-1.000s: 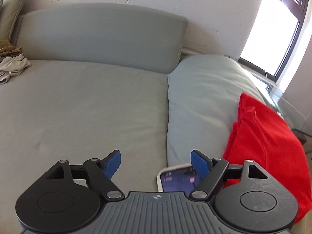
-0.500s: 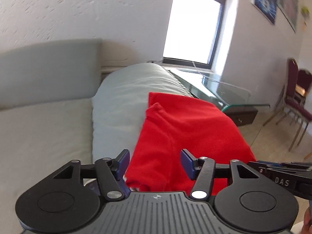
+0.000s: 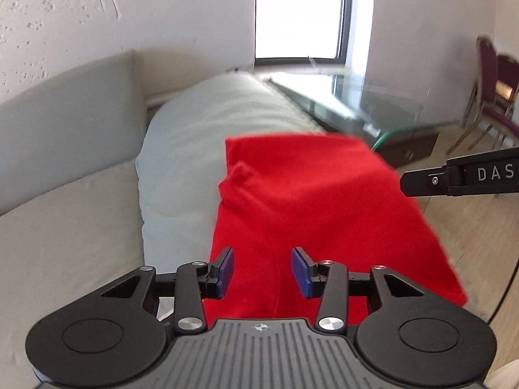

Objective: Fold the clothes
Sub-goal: 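Lower the folded shirt onto the pillow with both grippers, then open both grippers and withdraw from the shirt on the pillow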

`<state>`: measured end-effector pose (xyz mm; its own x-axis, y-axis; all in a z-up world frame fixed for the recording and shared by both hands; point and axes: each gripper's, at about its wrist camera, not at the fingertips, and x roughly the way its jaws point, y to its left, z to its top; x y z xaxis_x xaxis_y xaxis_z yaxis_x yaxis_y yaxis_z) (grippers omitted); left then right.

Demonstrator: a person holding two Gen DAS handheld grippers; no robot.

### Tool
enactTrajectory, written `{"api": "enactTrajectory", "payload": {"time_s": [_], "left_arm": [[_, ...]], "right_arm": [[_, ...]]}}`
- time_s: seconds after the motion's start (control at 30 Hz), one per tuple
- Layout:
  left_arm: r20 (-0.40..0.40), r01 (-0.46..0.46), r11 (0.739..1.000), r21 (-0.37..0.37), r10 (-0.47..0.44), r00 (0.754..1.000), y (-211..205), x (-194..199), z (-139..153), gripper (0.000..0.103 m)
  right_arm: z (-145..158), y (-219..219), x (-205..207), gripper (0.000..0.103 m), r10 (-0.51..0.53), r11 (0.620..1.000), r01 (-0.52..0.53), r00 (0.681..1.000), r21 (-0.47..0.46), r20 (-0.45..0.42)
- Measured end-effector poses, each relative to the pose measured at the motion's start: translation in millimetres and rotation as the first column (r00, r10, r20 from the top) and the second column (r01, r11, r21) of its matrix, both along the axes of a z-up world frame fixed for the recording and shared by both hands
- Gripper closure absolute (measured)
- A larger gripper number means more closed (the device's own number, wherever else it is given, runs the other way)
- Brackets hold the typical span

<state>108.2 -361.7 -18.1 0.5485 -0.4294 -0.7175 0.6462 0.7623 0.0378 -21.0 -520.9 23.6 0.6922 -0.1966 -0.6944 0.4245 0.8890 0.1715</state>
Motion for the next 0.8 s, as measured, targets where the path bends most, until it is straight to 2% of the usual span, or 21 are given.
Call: {"api": "enactTrajectory", "payload": {"time_s": [0.07, 0.1, 0.17, 0.23, 0.27, 0.33, 0.4, 0.5, 0.63, 0.7, 0.8], "left_arm": [[-0.092, -0.011, 0.998, 0.069, 0.018, 0.996, -6, 10, -13, 0.055], [-0.091, -0.009, 0.998, 0.061, 0.015, 0.996, -4, 7, -11, 0.047], [-0.088, -0.009, 0.995, 0.098, 0.018, 0.996, 3, -3, -6, 0.034], [-0.099, -0.039, 0.994, 0.098, 0.049, 0.994, 11, -12, 2, 0.033], [-0.118, -0.054, 0.995, 0.086, 0.064, 0.991, 16, -15, 9, 0.029], [-0.155, -0.072, 0.996, 0.060, 0.080, 0.985, 24, -22, 24, 0.022], [-0.163, -0.048, 0.998, 0.046, 0.055, 0.985, 28, -32, 45, 0.013], [-0.133, -0.003, 1.000, 0.006, 0.004, 0.991, 36, -51, 81, 0.002], [-0.080, 0.055, 0.998, -0.016, -0.057, 0.995, 45, -73, 123, 0.001], [-0.085, 0.077, 0.997, -0.029, -0.079, 0.993, 47, -80, 137, 0.001], [-0.092, 0.110, 0.993, -0.048, -0.114, 0.989, 49, -91, 157, 0.001]], "right_arm": [[-18, -10, 29, 0.069, -0.016, 0.999, 0.020, 0.994, 0.038, -0.107], [-27, -11, 37, 0.066, -0.021, 0.998, 0.030, 0.985, 0.048, -0.174], [-31, -2, 32, 0.055, -0.023, 1.000, 0.023, 0.976, -0.003, -0.214], [-19, 6, 18, 0.043, -0.012, 1.000, 0.007, 0.977, -0.022, -0.211], [-10, 9, 12, 0.041, -0.004, 1.000, 0.000, 0.979, -0.016, -0.203], [14, 17, -3, 0.023, 0.015, 1.000, -0.014, 0.984, 0.007, -0.180], [38, 31, -19, 0.014, 0.030, 0.999, -0.027, 0.986, 0.022, -0.164], [75, 52, -38, 0.014, 0.036, 0.999, -0.033, 0.985, 0.020, -0.168], [117, 71, -64, 0.013, -0.075, 0.997, 0.071, 0.972, -0.025, -0.224], [135, 76, -76, 0.012, -0.135, 0.991, 0.129, 0.960, -0.042, -0.246], [157, 81, -91, 0.010, -0.168, 0.986, 0.158, 0.952, -0.061, -0.256]]}}
